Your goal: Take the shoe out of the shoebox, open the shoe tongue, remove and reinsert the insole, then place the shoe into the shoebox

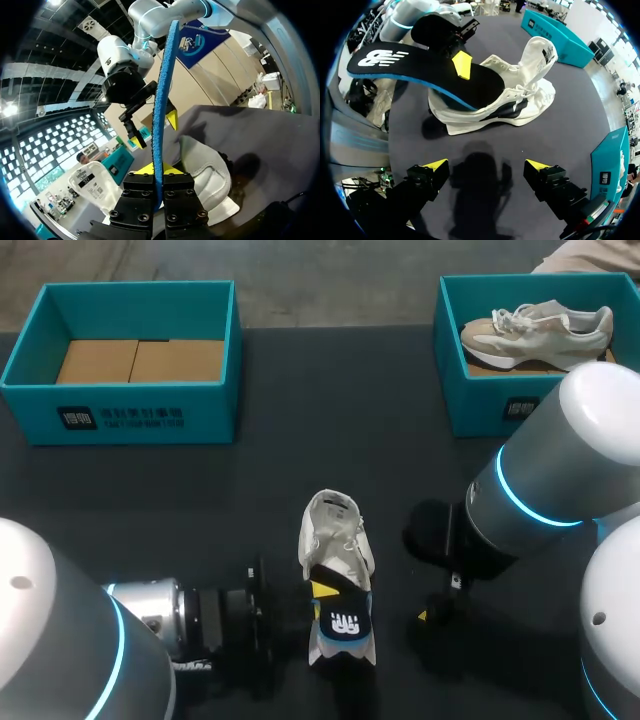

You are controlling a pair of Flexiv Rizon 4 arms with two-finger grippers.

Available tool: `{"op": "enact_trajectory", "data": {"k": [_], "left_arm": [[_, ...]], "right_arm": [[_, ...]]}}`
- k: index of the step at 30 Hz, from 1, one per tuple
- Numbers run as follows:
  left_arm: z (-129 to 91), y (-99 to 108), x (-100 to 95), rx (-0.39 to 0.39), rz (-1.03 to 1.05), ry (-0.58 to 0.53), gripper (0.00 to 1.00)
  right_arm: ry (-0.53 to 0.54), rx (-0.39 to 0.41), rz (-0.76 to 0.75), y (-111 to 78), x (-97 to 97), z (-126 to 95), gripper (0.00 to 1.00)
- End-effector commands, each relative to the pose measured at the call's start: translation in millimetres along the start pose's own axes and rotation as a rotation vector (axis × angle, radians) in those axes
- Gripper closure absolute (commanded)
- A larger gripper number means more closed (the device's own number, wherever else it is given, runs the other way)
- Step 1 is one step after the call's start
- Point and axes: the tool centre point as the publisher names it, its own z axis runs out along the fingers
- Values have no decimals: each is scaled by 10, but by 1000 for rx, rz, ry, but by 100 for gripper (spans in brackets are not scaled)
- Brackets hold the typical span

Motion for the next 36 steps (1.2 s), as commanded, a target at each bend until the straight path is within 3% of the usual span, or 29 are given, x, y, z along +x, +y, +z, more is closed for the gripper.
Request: {"op": "enact_trajectory", "data": {"k": [1, 24, 28, 36], "left_arm": [[66, 8, -3, -18, 4, -15, 100], [-25, -7, -17, -44, -8, -2, 100], [-39, -27, -8, -35, -19, 3, 87], [-63, -89, -34, -30, -32, 12, 82]], "right_arm": [[-3, -1, 1, -3, 13, 15, 0], [-3, -1, 1, -3, 13, 15, 0], [-3, -1, 1, -3, 13, 15, 0], [-3, -1, 1, -3, 13, 15, 0]]}}
